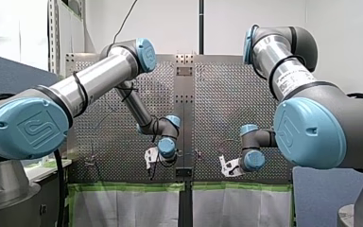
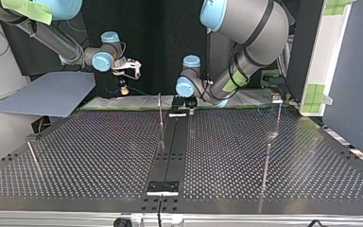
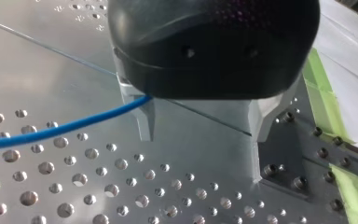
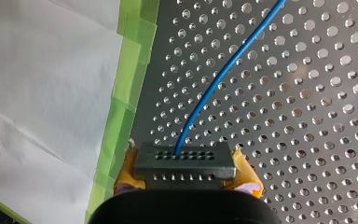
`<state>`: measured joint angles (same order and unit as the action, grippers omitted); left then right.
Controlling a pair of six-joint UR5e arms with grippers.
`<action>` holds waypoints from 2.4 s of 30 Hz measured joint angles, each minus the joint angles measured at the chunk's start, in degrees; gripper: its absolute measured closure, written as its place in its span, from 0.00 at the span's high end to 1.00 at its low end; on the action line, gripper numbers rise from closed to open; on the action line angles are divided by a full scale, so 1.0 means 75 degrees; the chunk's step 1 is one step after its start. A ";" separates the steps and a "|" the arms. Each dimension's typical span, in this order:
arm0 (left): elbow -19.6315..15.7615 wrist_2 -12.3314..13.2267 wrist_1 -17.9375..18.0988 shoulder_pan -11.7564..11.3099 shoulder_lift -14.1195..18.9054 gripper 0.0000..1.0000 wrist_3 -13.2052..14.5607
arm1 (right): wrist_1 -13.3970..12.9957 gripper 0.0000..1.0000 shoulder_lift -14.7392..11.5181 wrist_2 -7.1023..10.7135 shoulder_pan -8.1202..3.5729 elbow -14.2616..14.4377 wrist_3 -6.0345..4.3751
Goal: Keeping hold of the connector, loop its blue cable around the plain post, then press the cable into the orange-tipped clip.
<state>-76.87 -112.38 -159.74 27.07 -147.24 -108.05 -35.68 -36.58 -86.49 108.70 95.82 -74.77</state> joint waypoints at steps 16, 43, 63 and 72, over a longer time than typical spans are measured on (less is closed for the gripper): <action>-0.0235 -0.0160 0.0379 0.0101 0.0436 1.00 -0.0043 | 0.0516 0.00 -0.0638 -0.0671 0.0171 -0.0126 -0.0424; -0.0551 -0.0005 -0.0552 0.0482 0.0934 1.00 0.0009 | 0.0558 0.00 -0.0913 -0.0762 0.0222 -0.0143 -0.0820; -0.1719 0.0597 0.0103 0.1074 0.1251 1.00 0.0433 | 0.0552 0.00 -0.0912 -0.0762 0.0224 -0.0141 -0.0863; -0.1881 0.1270 0.0777 0.1153 0.1252 1.00 0.0649 | 0.0528 0.00 -0.0911 -0.0760 0.0223 -0.0141 -0.0871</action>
<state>-90.98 -102.86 -153.91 35.72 -137.85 -103.19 -31.73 -43.42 -92.19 110.37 94.76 -81.30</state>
